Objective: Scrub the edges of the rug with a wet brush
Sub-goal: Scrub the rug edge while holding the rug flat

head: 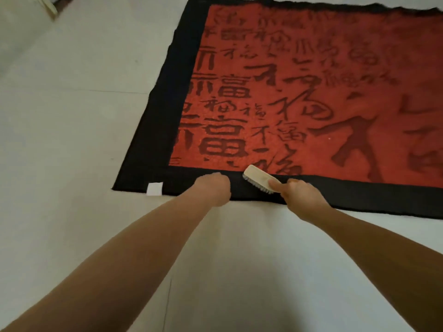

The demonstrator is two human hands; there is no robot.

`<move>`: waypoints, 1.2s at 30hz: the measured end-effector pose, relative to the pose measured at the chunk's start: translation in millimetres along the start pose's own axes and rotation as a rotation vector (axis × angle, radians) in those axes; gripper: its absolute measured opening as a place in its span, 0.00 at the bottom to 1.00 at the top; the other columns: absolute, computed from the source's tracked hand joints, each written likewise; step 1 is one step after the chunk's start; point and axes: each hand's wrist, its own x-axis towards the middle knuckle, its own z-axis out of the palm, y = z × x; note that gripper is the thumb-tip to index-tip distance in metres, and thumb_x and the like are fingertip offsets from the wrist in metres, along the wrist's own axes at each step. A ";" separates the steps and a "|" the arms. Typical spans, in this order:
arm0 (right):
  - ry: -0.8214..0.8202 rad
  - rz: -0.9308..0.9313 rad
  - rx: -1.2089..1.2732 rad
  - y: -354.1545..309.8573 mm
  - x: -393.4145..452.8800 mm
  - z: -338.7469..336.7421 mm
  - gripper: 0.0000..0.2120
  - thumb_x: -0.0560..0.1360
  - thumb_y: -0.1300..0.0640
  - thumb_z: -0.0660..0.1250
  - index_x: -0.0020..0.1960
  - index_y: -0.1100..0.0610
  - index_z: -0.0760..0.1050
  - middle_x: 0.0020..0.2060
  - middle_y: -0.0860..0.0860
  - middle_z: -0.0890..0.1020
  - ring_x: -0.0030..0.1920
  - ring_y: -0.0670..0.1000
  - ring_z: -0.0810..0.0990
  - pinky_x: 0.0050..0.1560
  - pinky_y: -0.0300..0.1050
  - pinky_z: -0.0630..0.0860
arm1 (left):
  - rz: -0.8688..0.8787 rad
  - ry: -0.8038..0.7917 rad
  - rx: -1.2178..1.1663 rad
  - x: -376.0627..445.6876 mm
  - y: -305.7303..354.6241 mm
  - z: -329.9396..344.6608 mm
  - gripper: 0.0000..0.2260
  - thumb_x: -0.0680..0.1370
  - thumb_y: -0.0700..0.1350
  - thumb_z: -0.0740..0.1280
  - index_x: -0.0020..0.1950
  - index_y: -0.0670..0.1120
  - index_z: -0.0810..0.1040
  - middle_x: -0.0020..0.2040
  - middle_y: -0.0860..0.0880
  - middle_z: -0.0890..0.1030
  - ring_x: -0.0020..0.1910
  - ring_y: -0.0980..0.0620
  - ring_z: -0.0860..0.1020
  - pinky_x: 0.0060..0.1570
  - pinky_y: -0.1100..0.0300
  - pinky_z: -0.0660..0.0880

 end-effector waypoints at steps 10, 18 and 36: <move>0.172 0.242 0.224 142.0 -68.6 42.0 0.22 0.82 0.57 0.54 0.74 0.40 0.63 0.52 0.57 0.75 0.52 0.60 0.77 0.49 0.50 0.74 | 0.451 -0.013 0.142 38.0 198.9 10.0 0.28 0.84 0.49 0.57 0.79 0.40 0.51 0.80 0.45 0.53 0.78 0.45 0.55 0.73 0.47 0.61; 0.248 0.382 0.351 194.5 -72.6 50.0 0.23 0.80 0.61 0.56 0.73 0.45 0.66 0.54 0.58 0.77 0.54 0.61 0.77 0.50 0.50 0.73 | 0.435 -0.030 0.288 65.2 267.3 36.6 0.25 0.83 0.52 0.57 0.77 0.41 0.61 0.76 0.41 0.62 0.73 0.42 0.65 0.68 0.50 0.66; 0.284 0.523 0.294 285.6 -85.6 57.5 0.27 0.79 0.62 0.56 0.74 0.43 0.63 0.52 0.56 0.74 0.50 0.61 0.78 0.46 0.50 0.71 | 0.350 0.018 0.497 83.7 314.5 -4.7 0.17 0.82 0.49 0.61 0.65 0.40 0.73 0.64 0.41 0.75 0.63 0.43 0.75 0.57 0.54 0.72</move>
